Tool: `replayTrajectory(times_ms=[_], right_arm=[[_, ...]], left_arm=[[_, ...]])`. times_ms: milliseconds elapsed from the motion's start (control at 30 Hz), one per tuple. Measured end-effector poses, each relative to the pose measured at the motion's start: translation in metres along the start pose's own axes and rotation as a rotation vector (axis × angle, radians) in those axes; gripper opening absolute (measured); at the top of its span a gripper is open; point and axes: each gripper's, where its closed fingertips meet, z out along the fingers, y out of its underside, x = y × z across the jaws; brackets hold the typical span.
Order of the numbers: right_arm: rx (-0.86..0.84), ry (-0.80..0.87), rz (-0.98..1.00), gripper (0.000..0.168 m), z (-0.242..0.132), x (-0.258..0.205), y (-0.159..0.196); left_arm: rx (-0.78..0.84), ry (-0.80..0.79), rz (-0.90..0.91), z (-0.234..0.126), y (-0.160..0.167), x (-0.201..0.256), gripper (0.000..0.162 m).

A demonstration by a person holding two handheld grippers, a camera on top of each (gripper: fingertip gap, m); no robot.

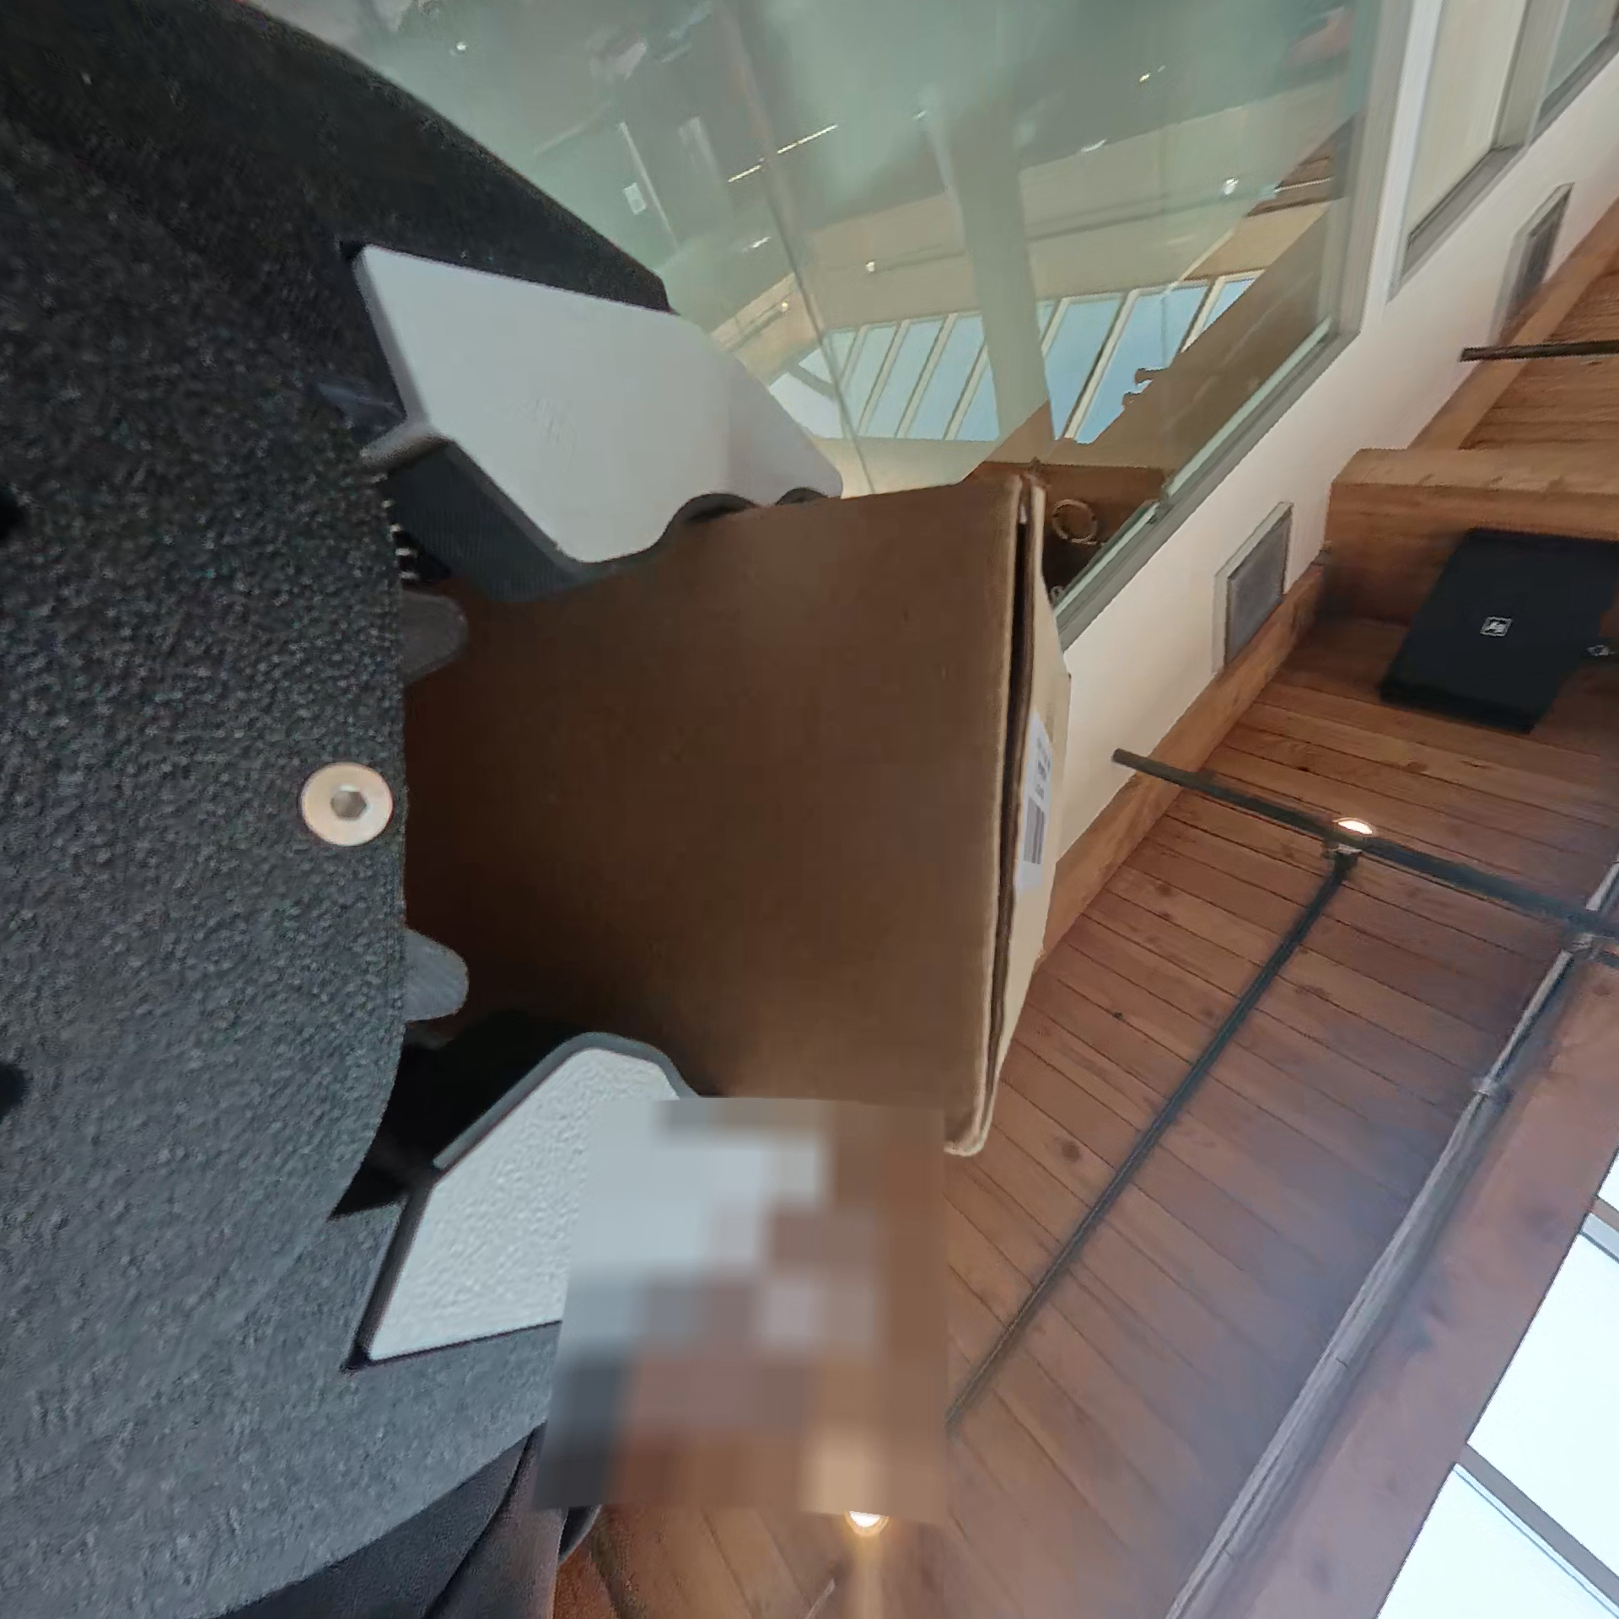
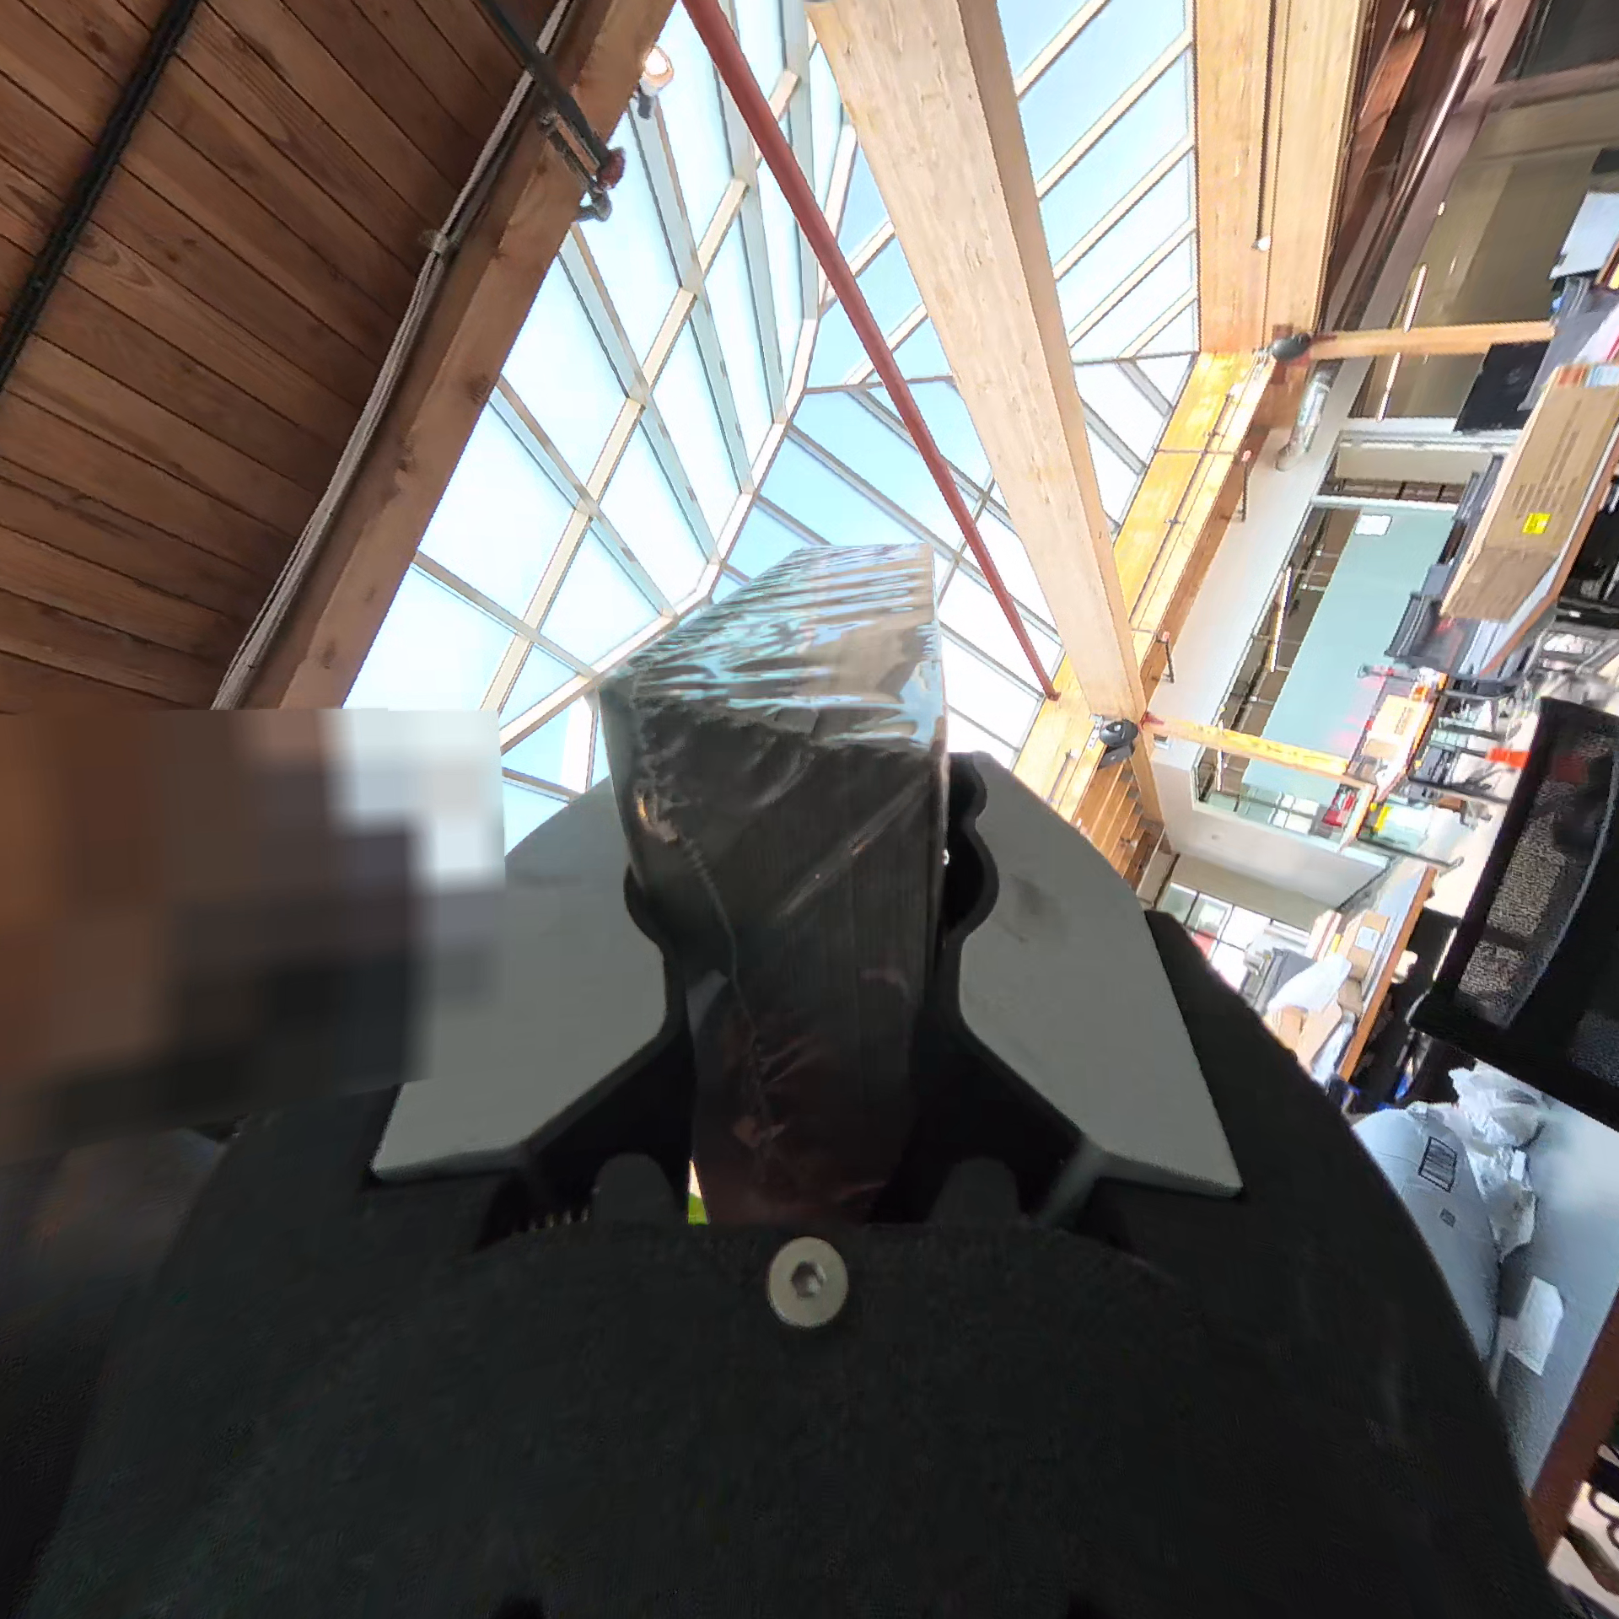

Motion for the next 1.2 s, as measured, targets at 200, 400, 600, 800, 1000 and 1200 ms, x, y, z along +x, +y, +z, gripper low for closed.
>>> replayTrajectory(times_ms=[200, 400, 600, 800, 1000, 1200], right_arm=[[-0.171, -0.003, 0.132, 0.061, 0.089, 0.099, -0.118], [-0.334, 0.001, 0.221, 0.061, 0.206, 0.183, -0.22], [-0.393, 0.015, 0.257, 0.06, 0.311, 0.279, -0.283], [-0.406, 0.049, 0.259, 0.06, 0.416, 0.403, -0.327], [-0.372, 0.085, 0.203, 0.061, 0.561, 0.517, -0.362], [-0.375, 0.045, 0.226, 0.061, 0.707, 0.641, -0.388]], left_arm=[[0.104, 0.003, 0.149, 0.046, -0.065, -0.096, 0.12], [0.235, -0.018, 0.304, 0.117, -0.132, -0.171, 0.122], [0.371, -0.03, 0.374, 0.154, -0.227, -0.235, 0.122], [0.343, -0.062, 0.399, 0.181, -0.368, -0.32, 0.121], [0.267, -0.073, 0.391, 0.247, -0.546, -0.373, 0.121], [0.187, -0.109, 0.459, 0.312, -0.708, -0.416, 0.121]])
